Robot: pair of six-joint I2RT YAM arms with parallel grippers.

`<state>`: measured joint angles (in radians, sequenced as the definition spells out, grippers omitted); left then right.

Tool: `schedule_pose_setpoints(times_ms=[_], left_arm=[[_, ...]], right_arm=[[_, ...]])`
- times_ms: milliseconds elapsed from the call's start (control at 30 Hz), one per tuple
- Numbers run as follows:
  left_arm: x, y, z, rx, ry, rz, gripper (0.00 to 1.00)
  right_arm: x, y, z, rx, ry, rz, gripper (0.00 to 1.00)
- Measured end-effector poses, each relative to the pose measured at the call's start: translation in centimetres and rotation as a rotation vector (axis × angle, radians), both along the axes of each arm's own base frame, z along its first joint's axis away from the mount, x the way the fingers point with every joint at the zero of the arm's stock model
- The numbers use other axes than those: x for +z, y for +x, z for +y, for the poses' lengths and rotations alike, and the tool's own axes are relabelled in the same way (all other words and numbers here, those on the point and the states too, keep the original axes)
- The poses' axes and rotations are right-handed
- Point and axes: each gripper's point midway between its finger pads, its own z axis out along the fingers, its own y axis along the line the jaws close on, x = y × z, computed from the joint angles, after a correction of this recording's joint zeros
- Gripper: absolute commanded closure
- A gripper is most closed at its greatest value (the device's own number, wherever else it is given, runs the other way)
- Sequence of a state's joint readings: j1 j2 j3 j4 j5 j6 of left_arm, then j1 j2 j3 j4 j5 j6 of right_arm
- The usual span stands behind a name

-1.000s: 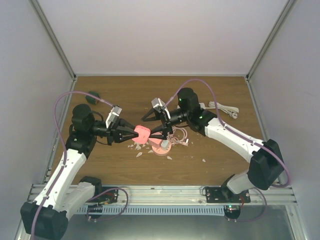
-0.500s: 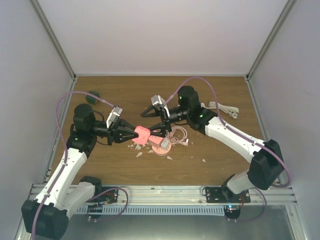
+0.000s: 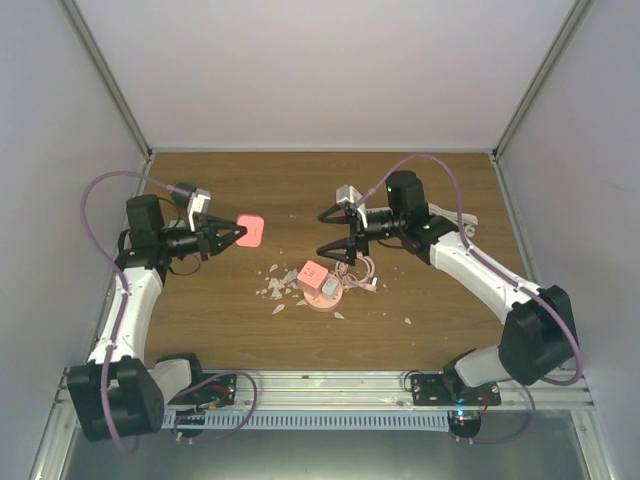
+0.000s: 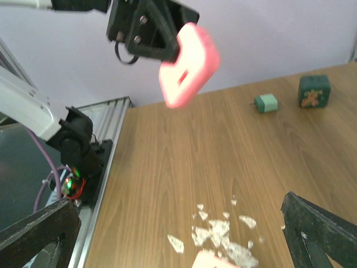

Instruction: Pull the plug off the socket

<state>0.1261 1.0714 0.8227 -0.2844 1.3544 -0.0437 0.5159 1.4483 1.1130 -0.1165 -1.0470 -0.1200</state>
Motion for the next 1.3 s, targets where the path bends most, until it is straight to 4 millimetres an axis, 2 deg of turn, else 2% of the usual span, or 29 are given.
schedule_pose_setpoints(times_ms=[300,433,600,800,967,1133,1300], left_arm=[[-5.9,5.7,7.9,0.292,0.154,0.08,1.0],[-9.2,7.7,10.7,0.355,0.221,0.133,1.0],[-12.6,11.0,13.3,0.404,0.293,0.203,1.0],[-17.0,14.5,15.7,0.449,0.343,0.297,1.0],[-19.8,16.2,16.6,0.459,0.329,0.378,1.0],[-21.1,17.4,17.3,0.472,0.324,0.413,0.99],[-21.5,18.6,17.9,0.487,0.323,0.422,0.97]], right_arm=[[-5.3,-2.0,-2.4,-0.042,-0.081,0.033,0.0],[-6.6,-2.4,-2.7,-0.045,-0.1,0.04,0.01],[-6.9,-2.3,-2.7,-0.046,-0.101,0.026,0.0],[-6.5,-2.4,-2.8,-0.046,-0.092,-0.007,0.0],[-6.5,-2.4,-2.8,-0.047,-0.092,-0.008,0.0],[-6.5,-2.4,-2.8,-0.047,-0.092,-0.009,0.0],[-6.6,-2.4,-2.8,-0.046,-0.092,-0.013,0.0]])
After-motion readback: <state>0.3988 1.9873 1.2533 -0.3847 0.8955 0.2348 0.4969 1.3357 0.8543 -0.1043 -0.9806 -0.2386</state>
